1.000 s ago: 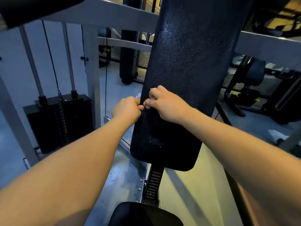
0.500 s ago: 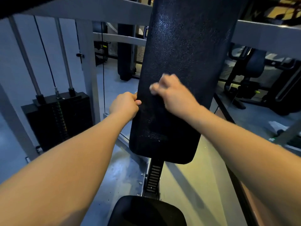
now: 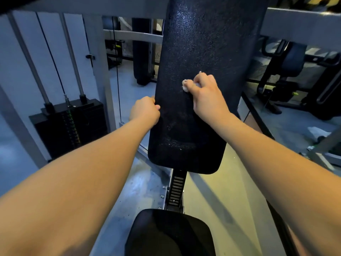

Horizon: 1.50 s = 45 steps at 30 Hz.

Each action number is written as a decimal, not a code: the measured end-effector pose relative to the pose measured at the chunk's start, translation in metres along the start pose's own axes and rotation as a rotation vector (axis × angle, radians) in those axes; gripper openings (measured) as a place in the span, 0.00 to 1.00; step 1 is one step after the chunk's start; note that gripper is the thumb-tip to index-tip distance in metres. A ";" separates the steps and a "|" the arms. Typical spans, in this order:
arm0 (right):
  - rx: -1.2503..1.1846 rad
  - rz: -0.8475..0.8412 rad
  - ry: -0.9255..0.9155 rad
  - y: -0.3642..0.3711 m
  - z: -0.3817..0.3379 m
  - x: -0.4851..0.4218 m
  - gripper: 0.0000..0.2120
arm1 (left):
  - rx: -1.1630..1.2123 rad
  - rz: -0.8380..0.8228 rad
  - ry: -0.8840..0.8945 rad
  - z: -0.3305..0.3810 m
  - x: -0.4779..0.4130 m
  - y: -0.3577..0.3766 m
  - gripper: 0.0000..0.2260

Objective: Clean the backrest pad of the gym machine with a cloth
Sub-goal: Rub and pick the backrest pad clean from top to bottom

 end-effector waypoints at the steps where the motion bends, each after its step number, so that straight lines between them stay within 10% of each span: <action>1: -0.008 -0.009 0.024 0.004 -0.003 0.010 0.14 | 0.000 0.008 0.020 0.005 0.003 0.000 0.20; 7: -0.089 -0.305 -0.208 0.016 -0.038 0.051 0.11 | -0.089 0.050 0.465 0.041 0.026 -0.001 0.40; 13: -0.002 0.027 0.035 -0.013 0.014 -0.008 0.14 | -0.113 0.018 0.453 0.044 0.025 0.001 0.40; 21: -0.119 -0.375 -0.215 0.022 -0.043 0.072 0.12 | -0.168 -0.035 0.407 0.043 0.025 0.007 0.38; 27: 0.010 0.020 0.111 -0.015 0.019 0.015 0.13 | -0.217 0.006 0.410 0.042 0.027 0.005 0.37; 33: -0.088 -0.318 -0.071 0.008 -0.020 0.083 0.13 | -0.309 -0.051 0.422 0.046 0.030 0.005 0.44; 39: 0.039 0.073 0.188 -0.048 0.065 0.010 0.10 | -0.204 0.007 0.614 0.087 0.047 -0.010 0.39; 45: -0.117 -0.208 0.003 -0.011 0.004 0.119 0.14 | -0.218 -0.045 0.671 0.117 0.052 -0.002 0.31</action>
Point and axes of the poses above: each hand's wrist, its own x-axis away from the middle knuckle, its own y-axis out of the palm, z = x × y, the point moved 10 cm from there along -x, towards the middle knuckle, and after that the axes turned 12 degrees about z, right-handed, at the moved point
